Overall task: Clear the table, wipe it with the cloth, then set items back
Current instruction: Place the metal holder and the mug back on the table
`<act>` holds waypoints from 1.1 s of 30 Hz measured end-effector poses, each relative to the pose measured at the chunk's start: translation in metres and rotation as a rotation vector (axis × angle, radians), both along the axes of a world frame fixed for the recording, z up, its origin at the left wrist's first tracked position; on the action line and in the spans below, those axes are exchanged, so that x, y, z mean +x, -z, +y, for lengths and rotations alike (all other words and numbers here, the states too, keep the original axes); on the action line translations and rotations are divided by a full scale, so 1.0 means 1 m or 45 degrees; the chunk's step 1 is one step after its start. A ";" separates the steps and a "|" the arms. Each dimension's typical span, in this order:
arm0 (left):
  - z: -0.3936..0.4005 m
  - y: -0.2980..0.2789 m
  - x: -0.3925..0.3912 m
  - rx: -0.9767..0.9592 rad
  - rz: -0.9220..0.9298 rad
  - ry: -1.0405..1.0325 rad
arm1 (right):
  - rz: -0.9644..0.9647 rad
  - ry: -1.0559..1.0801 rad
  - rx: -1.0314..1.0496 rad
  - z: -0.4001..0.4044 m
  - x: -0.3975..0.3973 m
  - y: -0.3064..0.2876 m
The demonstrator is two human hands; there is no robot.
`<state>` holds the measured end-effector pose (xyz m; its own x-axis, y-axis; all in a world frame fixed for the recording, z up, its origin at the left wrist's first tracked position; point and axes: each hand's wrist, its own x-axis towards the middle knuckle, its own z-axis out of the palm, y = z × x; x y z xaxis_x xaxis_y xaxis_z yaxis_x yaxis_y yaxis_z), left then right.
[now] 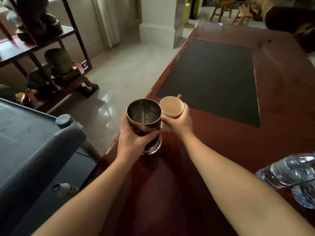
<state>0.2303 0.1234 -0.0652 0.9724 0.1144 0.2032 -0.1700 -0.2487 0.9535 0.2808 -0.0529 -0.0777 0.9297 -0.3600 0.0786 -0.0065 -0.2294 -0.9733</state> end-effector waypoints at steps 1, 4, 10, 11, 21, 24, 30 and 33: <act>-0.008 -0.003 0.000 -0.008 -0.009 0.015 | 0.000 0.027 0.001 -0.010 -0.008 -0.003; -0.034 -0.008 -0.003 -0.020 -0.024 0.084 | -0.004 0.113 -0.008 -0.041 -0.035 -0.008; -0.087 -0.016 -0.012 -0.041 -0.076 0.242 | -0.003 0.301 -0.049 -0.090 -0.090 -0.015; -0.096 -0.017 -0.013 -0.045 -0.077 0.270 | 0.012 0.331 -0.057 -0.096 -0.098 -0.015; -0.146 -0.005 -0.022 -0.027 -0.072 0.432 | 0.142 0.535 -0.041 -0.133 -0.151 0.002; -0.150 0.001 -0.022 -0.012 -0.066 0.441 | 0.162 0.549 -0.033 -0.136 -0.158 0.011; -0.154 0.008 -0.020 0.008 -0.027 0.450 | 0.219 0.580 -0.008 -0.140 -0.165 0.026; -0.156 0.012 -0.019 0.023 -0.014 0.467 | 0.222 0.588 0.012 -0.142 -0.167 0.030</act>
